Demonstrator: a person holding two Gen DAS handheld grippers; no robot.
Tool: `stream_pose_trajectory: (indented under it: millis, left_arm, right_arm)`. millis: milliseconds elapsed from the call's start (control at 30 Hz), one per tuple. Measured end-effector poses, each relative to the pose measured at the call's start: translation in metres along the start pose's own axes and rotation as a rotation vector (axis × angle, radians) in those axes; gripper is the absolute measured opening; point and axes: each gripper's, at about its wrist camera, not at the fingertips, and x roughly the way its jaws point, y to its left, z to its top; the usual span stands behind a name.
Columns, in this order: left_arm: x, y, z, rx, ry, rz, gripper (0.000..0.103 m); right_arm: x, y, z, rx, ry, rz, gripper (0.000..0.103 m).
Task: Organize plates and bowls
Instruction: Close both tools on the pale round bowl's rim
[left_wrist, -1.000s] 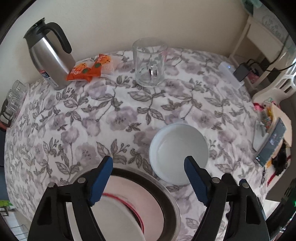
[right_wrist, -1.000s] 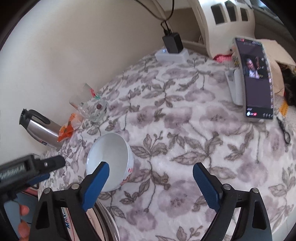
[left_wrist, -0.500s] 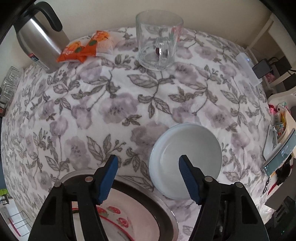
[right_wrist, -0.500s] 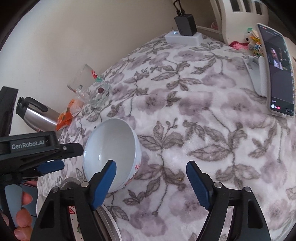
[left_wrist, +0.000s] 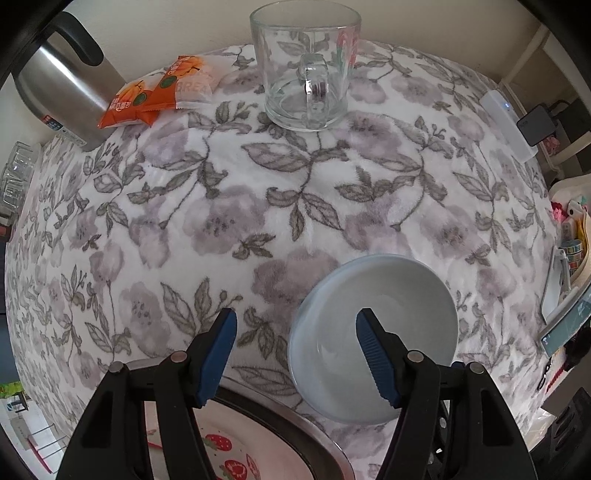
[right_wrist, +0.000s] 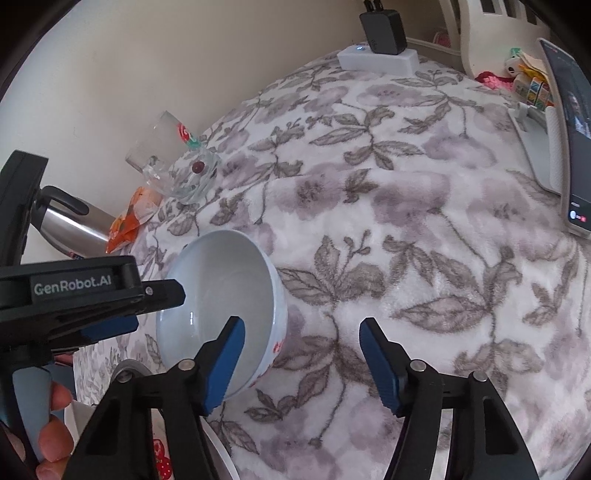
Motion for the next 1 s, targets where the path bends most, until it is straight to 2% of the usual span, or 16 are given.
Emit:
stream_pose_trajectory:
  millis: [133, 200, 333, 467, 600, 867, 1000]
  left_arm:
    - [0.005, -0.002, 0.003, 0.005, 0.006, 0.009, 0.068]
    - [0.007, -0.003, 0.004, 0.009, 0.008, 0.013, 0.068]
    - [0.013, -0.007, 0.005, 0.017, 0.028, 0.007, 0.059]
    - [0.017, -0.009, 0.006, 0.021, 0.033, 0.002, 0.056]
    - [0.024, -0.01, 0.005, 0.016, 0.048, -0.014, 0.047]
    - [0.036, -0.012, 0.006, 0.032, 0.06, 0.007, 0.032]
    - [0.04, -0.014, 0.005, 0.035, 0.059, -0.012, 0.025]
  right_arm:
    - [0.005, -0.001, 0.001, 0.0, 0.009, 0.001, 0.065]
    - [0.006, -0.003, 0.001, 0.003, 0.012, -0.002, 0.061]
    - [0.007, -0.005, 0.002, 0.004, 0.007, -0.004, 0.055]
    - [0.006, -0.005, 0.002, 0.007, -0.001, 0.026, 0.043]
    - [0.007, -0.002, 0.001, 0.018, 0.003, 0.057, 0.032]
    - [0.015, -0.008, -0.002, 0.039, 0.027, 0.066, 0.025]
    - [0.016, -0.008, -0.002, 0.048, 0.027, 0.08, 0.021]
